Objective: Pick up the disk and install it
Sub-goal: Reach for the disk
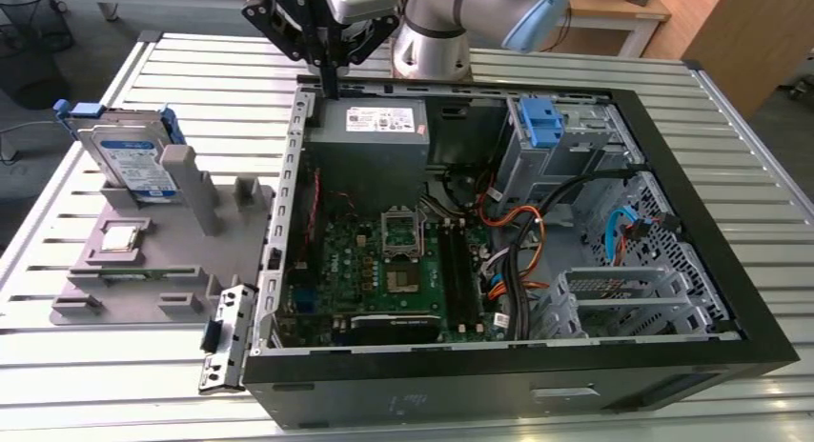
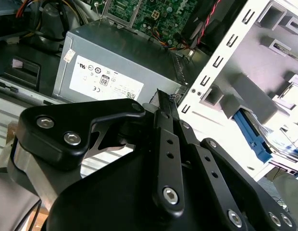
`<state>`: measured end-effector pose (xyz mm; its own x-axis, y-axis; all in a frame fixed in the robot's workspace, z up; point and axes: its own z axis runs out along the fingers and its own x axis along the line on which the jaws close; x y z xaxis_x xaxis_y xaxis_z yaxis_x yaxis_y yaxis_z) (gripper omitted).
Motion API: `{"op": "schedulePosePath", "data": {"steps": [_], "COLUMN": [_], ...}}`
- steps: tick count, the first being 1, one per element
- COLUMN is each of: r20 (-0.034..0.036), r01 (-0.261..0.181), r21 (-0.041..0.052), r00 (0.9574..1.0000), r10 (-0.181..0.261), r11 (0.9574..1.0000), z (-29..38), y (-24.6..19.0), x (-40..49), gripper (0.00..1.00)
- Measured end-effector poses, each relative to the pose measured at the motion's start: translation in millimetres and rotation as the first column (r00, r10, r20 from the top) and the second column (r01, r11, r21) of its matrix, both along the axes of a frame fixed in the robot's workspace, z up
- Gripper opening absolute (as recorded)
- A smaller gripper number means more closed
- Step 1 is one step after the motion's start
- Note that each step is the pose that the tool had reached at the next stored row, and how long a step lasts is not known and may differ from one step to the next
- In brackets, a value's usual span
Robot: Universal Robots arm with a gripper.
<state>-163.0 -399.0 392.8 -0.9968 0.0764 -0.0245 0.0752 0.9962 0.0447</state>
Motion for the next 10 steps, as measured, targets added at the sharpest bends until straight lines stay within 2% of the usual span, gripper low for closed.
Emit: {"op": "schedulePosePath", "data": {"steps": [10], "r20": [-0.0001], "r01": [0.000], "r21": [-0.0001], "r00": [1.0000], "r10": [0.000], "r11": [1.0000], "z": [-0.2], "y": [0.0], "x": [-9.9], "gripper": [0.10]}}
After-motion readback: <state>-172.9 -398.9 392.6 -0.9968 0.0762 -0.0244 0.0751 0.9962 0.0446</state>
